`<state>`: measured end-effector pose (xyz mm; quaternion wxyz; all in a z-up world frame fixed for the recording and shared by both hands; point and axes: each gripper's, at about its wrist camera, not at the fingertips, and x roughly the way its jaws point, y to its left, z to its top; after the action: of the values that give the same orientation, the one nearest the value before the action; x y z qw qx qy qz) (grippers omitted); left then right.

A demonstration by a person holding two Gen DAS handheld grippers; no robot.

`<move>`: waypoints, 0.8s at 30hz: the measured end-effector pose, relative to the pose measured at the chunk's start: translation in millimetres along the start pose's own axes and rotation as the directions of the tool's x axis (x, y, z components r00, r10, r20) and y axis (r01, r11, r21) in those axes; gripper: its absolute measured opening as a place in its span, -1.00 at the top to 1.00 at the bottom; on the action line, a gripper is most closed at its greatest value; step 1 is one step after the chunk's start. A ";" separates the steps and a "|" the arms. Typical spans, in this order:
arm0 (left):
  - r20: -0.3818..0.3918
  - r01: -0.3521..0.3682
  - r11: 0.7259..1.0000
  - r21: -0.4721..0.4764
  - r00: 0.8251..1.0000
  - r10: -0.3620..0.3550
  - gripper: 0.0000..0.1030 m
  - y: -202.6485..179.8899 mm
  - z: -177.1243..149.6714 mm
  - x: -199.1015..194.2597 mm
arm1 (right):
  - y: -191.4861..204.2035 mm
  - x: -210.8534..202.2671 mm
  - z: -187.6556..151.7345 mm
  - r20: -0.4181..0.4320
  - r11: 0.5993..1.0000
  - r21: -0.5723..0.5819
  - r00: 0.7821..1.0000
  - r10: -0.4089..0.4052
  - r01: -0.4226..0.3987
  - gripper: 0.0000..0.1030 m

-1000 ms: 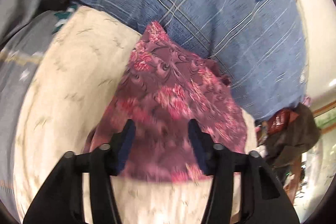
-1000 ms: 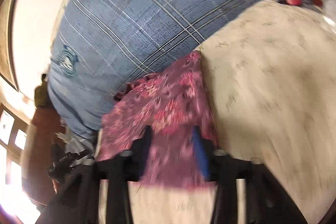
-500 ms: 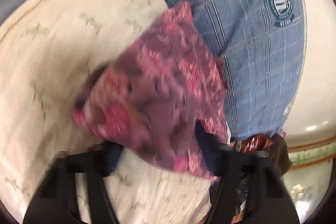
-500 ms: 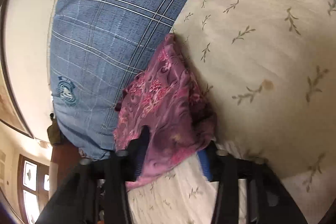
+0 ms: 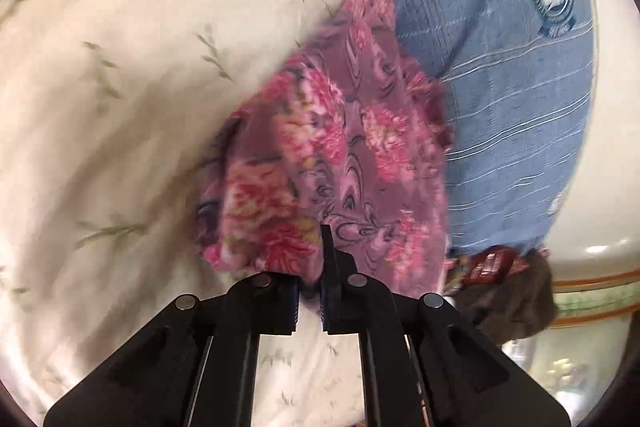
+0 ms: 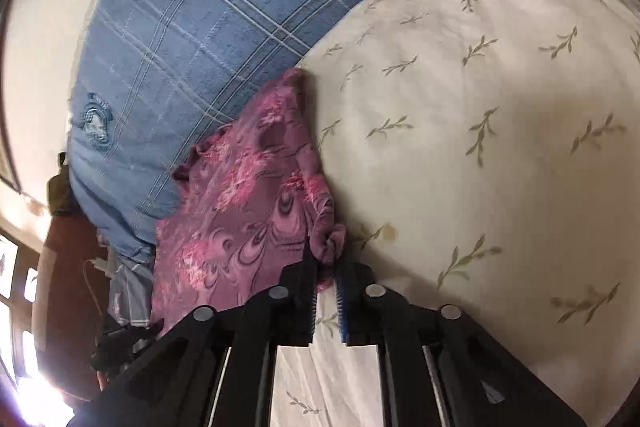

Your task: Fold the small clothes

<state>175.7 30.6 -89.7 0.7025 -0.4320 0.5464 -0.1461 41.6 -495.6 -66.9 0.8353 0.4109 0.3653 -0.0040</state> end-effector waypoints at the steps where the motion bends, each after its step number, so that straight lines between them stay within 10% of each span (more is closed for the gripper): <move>1: 0.011 -0.006 1.000 0.022 1.000 0.006 0.86 -1.5 0.5 -9.7 | 2.9 -9.4 -1.1 0.029 1.000 0.001 0.999 -0.026 0.026 0.61; 6: 0.068 -0.005 0.987 0.160 0.998 -0.006 0.08 -26.5 7.2 -57.5 | 33.6 -53.3 -1.1 0.164 0.997 -0.078 0.987 -0.008 0.021 0.47; 10: 0.163 -0.046 0.975 0.219 0.987 0.010 -0.12 -52.3 22.5 -69.0 | 79.9 -31.3 -3.8 0.109 0.981 -0.193 0.992 0.058 -0.036 0.30; 18: 0.069 -0.234 0.925 0.300 0.972 0.223 0.05 -32.6 27.6 7.6 | 91.8 66.7 -17.3 -0.049 0.979 -0.204 0.998 -0.041 0.030 0.34; 24: 0.003 -0.074 0.965 0.252 0.997 0.076 0.07 -19.8 43.9 -20.0 | 128.3 49.2 -28.0 0.013 0.953 -0.290 0.997 -0.081 0.081 0.19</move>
<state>213.1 52.3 -60.4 0.7549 -0.3179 0.5416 -0.1890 100.1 -376.9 -20.4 0.8859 0.2683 0.3782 0.0152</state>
